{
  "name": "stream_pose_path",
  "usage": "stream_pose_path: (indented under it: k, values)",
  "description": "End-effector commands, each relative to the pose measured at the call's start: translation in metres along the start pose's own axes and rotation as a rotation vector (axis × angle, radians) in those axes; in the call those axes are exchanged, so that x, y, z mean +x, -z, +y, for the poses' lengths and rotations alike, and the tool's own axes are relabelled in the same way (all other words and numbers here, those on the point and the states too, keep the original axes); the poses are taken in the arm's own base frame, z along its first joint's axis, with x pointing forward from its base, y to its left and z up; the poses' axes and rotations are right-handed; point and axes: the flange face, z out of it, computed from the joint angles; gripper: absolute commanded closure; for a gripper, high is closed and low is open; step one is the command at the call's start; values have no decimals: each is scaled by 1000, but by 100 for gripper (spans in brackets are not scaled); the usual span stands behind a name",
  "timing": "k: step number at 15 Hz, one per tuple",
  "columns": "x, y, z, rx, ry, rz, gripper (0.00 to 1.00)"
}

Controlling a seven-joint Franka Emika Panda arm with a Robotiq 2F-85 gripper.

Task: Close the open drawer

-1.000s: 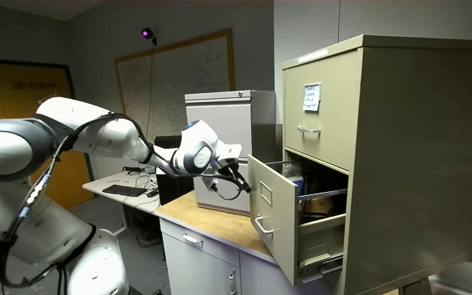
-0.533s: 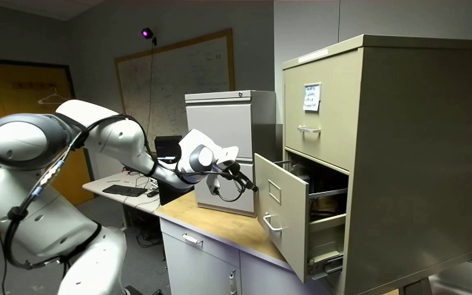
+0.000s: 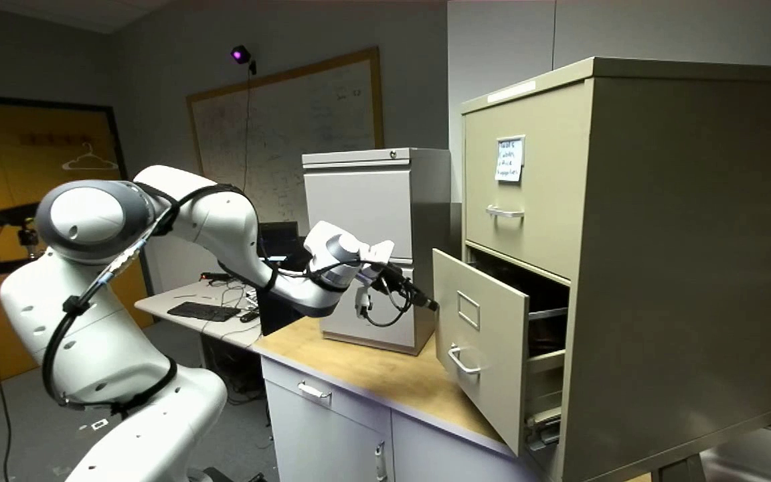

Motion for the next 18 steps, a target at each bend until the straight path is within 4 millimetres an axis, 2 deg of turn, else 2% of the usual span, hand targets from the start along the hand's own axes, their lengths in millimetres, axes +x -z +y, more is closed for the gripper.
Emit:
stream_pose_path:
  k: [1, 6, 11, 14, 18]
  values:
    - [66, -23, 2, -126, -79, 75, 100]
    - [79, -46, -13, -260, -122, 29, 100]
    - [79, -67, -36, -355, -147, -19, 100]
    - [90, -73, -52, -336, -183, -16, 100]
    - [105, -81, -60, -294, -203, 82, 100]
